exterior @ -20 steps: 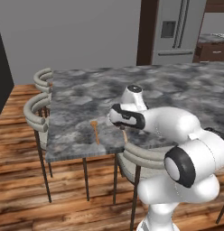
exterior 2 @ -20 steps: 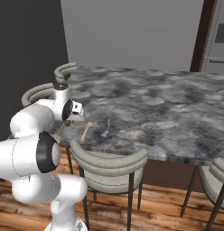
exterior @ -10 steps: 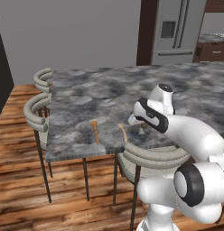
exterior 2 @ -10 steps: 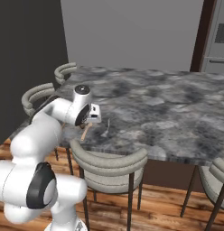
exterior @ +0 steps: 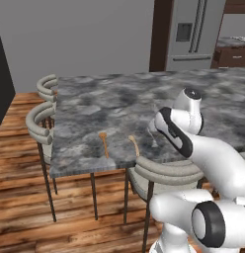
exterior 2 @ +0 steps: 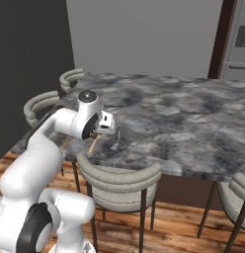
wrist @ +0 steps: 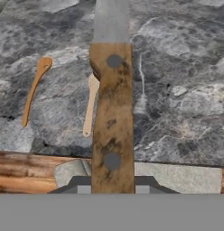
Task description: Pick up the metallic utensils from the counter and place them in the open drawer. Make sure not to pick up any wooden utensils.
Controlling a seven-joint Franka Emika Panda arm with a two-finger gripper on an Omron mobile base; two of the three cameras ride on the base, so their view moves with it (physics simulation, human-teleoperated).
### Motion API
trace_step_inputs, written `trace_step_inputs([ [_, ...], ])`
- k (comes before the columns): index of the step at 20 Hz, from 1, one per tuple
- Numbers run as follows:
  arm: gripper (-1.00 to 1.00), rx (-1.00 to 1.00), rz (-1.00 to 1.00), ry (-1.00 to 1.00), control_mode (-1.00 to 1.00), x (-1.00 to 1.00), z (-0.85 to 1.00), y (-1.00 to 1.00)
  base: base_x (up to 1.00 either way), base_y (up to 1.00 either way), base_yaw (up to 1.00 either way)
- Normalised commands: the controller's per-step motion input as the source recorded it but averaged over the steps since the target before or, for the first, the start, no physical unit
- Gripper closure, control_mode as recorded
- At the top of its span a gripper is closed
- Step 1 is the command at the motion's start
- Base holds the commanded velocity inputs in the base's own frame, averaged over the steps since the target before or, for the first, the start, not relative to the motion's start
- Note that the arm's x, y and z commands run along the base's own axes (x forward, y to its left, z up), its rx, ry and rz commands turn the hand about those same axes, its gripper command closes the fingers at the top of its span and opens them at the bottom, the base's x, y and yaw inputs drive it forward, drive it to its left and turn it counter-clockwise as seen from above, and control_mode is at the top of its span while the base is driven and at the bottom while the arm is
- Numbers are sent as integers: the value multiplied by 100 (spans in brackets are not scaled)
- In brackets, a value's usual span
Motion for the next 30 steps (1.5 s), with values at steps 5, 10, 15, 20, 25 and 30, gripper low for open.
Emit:
trace_step_inputs([
  [5,100,1,-2,-25,-100,-49,46,-23,0,0,0],
  [10,100,2,-2,-27,-100,-52,28,-14,0,0,0],
  [15,100,6,-7,-32,-100,-68,14,0,0,0,0],
  [20,100,0,0,-18,-100,-65,37,0,0,0,0],
  [25,100,0,0,-2,100,-39,21,-2,-24,-10,-1],
  [30,100,0,0,0,100,0,0,0,-97,-44,-9],
])
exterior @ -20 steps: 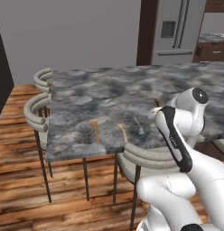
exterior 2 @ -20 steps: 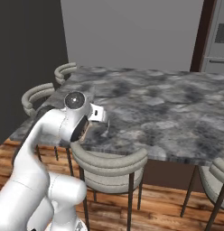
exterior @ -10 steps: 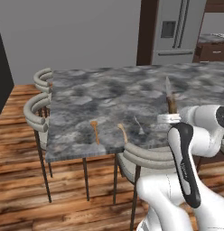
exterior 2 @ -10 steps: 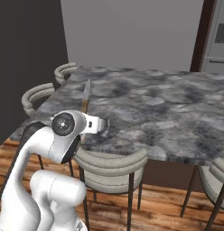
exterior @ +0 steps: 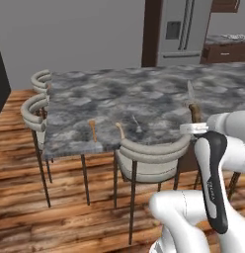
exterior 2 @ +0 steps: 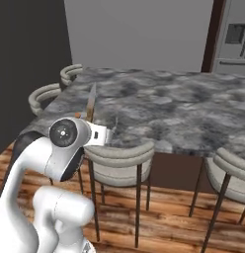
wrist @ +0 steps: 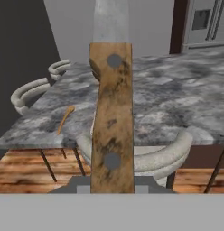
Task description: Pick up the metallic utensils from the counter and place them in the open drawer. Make sure not to pick up any wooden utensils.
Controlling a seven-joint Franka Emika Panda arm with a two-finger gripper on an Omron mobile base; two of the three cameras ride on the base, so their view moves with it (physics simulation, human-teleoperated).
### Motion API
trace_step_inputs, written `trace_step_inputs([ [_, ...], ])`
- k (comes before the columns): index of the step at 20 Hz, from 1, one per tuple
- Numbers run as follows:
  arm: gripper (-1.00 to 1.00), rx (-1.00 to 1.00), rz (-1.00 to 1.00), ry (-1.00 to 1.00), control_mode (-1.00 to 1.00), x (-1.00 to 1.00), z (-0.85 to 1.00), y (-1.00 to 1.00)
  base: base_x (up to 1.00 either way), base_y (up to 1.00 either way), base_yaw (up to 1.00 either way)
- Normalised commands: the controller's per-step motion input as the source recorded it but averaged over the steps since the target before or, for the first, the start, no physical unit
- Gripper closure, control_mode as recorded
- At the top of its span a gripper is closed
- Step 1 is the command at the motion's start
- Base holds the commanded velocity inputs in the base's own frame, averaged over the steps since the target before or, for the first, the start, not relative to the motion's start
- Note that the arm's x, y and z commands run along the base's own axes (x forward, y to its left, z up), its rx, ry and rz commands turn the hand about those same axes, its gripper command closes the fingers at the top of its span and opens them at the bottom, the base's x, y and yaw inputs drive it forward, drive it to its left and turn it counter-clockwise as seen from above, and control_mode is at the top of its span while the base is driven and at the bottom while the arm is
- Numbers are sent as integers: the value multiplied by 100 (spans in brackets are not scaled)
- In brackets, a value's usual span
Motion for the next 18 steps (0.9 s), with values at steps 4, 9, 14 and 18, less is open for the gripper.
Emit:
trace_step_inputs([
  [4,100,0,0,0,100,0,0,0,-100,-79,-8],
  [9,100,0,0,0,100,0,0,0,-61,-80,-41],
  [14,100,0,0,0,100,0,0,0,-3,-44,-82],
  [18,100,0,0,0,100,0,0,0,0,-46,-84],
])
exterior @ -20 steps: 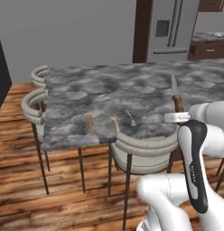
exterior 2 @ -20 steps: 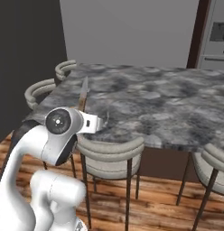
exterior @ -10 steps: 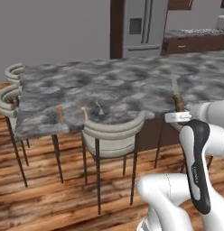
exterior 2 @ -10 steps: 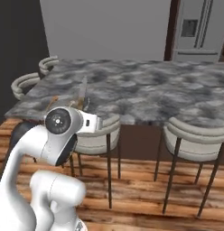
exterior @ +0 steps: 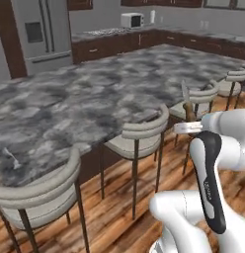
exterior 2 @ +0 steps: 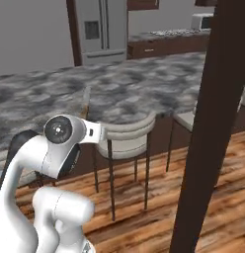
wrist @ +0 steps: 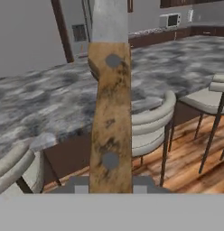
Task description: Pick up the metallic utensils from the counter and place them in the open drawer. Make sure not to pick up any wooden utensils.
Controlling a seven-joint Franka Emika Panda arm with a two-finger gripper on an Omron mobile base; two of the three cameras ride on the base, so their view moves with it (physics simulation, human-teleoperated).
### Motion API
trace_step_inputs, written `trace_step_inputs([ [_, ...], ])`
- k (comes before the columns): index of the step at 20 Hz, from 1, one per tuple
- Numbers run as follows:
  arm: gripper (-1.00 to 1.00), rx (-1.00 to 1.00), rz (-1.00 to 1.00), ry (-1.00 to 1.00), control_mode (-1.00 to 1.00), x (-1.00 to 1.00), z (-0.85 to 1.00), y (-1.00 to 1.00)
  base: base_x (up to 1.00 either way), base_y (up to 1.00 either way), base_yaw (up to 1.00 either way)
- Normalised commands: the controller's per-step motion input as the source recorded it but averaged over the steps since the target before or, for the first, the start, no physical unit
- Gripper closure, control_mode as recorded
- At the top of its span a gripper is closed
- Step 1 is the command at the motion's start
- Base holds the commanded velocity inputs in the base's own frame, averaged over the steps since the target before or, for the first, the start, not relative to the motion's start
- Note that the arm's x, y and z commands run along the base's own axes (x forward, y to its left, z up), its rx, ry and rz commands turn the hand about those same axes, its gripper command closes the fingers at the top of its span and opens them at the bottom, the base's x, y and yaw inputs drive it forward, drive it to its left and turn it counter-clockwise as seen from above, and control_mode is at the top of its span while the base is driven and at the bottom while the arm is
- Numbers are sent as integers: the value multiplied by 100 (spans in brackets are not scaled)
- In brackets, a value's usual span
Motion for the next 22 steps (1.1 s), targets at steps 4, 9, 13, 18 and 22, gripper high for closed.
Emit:
trace_step_inputs([
  [4,100,0,0,0,100,0,0,0,0,-59,-75],
  [9,100,0,0,0,100,0,0,0,23,-36,-63],
  [13,100,0,0,0,100,0,0,0,68,6,-51],
  [18,100,0,0,0,100,0,0,0,100,34,-43],
  [22,100,0,0,0,100,0,0,0,100,14,-39],
])
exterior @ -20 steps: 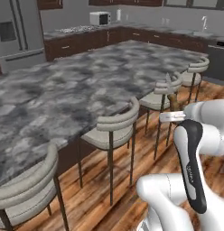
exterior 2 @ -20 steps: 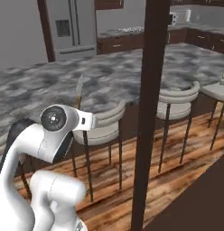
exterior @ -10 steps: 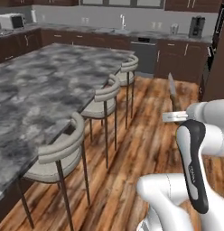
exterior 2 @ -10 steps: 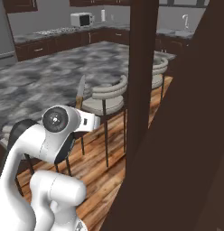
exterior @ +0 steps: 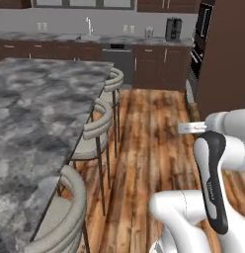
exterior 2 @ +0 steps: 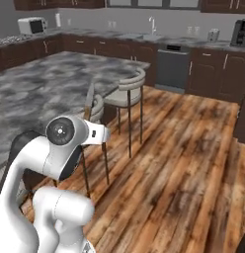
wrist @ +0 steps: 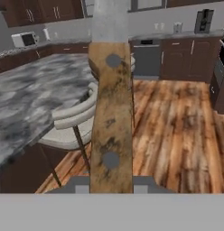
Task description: Pick up the metallic utensils from the counter and place them in the open drawer. Make sure not to pick up any wooden utensils.
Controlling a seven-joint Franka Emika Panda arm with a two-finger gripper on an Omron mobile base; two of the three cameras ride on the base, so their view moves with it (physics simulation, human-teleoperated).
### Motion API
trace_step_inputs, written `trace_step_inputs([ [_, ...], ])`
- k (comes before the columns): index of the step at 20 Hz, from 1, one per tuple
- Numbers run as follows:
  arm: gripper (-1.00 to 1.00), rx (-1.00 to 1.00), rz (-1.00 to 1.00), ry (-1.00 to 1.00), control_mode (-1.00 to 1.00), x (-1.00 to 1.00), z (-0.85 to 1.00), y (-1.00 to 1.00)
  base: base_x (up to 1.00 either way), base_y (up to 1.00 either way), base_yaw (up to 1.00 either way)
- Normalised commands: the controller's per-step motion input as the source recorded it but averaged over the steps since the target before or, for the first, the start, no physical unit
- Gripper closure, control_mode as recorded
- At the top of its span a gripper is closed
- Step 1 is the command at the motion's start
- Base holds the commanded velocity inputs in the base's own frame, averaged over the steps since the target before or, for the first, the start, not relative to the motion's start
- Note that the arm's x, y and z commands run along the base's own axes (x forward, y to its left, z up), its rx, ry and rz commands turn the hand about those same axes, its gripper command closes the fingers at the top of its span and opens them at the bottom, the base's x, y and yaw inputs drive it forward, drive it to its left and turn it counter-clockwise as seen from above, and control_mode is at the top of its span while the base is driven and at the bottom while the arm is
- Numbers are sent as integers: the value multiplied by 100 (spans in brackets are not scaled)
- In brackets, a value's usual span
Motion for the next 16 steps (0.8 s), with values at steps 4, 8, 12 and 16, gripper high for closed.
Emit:
trace_step_inputs([
  [4,100,0,0,0,100,0,0,0,100,10,-38],
  [8,100,0,0,0,100,0,0,0,100,17,-27],
  [12,100,0,0,0,100,0,0,0,100,-5,-8],
  [16,100,0,0,0,100,0,0,0,100,-37,7],
])
